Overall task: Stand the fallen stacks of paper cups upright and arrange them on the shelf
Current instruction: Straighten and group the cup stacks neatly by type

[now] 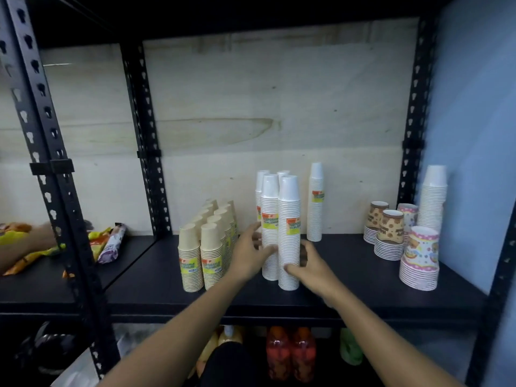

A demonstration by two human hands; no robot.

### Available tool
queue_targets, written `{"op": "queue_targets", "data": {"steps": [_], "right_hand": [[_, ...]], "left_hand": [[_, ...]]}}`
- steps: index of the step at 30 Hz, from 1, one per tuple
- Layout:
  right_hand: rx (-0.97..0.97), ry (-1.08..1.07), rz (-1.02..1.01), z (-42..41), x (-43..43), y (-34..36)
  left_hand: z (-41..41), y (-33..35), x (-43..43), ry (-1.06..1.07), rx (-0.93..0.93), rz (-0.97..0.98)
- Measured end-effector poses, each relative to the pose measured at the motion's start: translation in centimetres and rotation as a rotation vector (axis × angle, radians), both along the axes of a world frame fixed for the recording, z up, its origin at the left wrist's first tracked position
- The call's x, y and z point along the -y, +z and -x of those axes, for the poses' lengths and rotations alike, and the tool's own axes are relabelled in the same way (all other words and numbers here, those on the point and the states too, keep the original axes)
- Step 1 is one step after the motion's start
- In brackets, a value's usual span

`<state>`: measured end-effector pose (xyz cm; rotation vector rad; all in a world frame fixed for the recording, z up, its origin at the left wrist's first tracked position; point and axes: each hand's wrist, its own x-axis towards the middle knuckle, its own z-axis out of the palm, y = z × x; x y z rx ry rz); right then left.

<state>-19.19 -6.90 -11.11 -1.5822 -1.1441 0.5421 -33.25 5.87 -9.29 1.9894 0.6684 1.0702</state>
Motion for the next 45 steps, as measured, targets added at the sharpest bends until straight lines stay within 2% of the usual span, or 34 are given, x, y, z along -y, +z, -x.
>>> {"op": "queue_targets", "data": {"steps": [3,16,34,45], "right_hand": [[0.051,-0.004,0.059,-0.3,0.0,-2.0],[0.269,-0.222,-0.097,-1.3,-2.9,-3.9],[0.276,-0.246,-0.163,-1.2,-4.0,-4.4],[0.293,-0.255,-0.156,-1.3,-4.1,-4.6]], "left_hand": [[-0.1,-2.8,0.2,0.022,-0.044,0.032],[-0.2,-5.8,-0.9,0.116,0.031,0.026],[-0.2,-5.8,-1.0,0.031,0.114,0.209],[-0.1,-5.5,-0.7,-0.003,0.144,0.213]]}}
